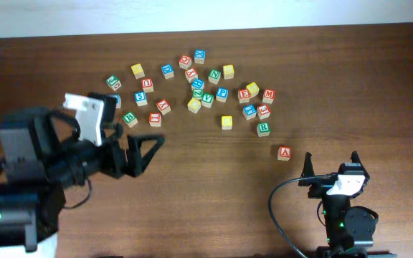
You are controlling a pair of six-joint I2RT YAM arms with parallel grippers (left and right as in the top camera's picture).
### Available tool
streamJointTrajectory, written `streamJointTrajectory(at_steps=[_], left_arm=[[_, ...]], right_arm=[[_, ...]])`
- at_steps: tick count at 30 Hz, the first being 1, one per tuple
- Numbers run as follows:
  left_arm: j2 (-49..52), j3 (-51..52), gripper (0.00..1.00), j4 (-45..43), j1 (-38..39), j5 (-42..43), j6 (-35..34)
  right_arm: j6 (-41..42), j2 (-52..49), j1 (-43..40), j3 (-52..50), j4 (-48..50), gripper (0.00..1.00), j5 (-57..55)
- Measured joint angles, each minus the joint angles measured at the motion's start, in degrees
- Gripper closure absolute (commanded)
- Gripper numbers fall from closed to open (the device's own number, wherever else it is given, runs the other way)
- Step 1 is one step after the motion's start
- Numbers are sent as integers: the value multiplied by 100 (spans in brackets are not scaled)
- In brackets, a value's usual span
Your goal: Spell out RSS
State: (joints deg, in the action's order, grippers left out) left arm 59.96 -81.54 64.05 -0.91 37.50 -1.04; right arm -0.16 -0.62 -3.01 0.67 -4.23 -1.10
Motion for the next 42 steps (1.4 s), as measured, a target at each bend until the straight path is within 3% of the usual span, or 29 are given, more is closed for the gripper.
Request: streamJointTrajectory(at_steps=[5, 10, 14, 17, 19, 22, 29, 35, 38, 42], left_arm=[[365, -146, 1, 481, 83, 125, 15], [1648, -428, 1, 1036, 1484, -1952, -507], [2603, -466, 1, 1029, 1558, -2433, -634], [3377, -481, 0, 197, 1565, -2597, -656], [3694, -485, 1, -380, 1576, -3152, -901], [3939, -485, 1, -518, 1580, -3866, -1478], [3220, -544, 1, -651, 1309, -3469, -1679], [2817, -625, 1, -542, 542, -4074, -1993], [2857, -625, 1, -535, 544, -4085, -2024], [3132, -625, 1, -492, 730, -2758, -2070]], right_arm=[[-2, 0, 0, 0, -2, 2, 0], [-2, 0, 0, 0, 0, 2, 0], [-4, -2, 0, 0, 0, 2, 0], [-4, -4, 0, 0, 0, 2, 0], [-2, 0, 0, 0, 0, 2, 0], [-2, -2, 0, 0, 0, 2, 0], [-4, -2, 0, 0, 0, 2, 0], [-2, -2, 0, 0, -2, 2, 2], [-4, -2, 0, 0, 0, 2, 0], [-2, -2, 0, 0, 0, 2, 0]])
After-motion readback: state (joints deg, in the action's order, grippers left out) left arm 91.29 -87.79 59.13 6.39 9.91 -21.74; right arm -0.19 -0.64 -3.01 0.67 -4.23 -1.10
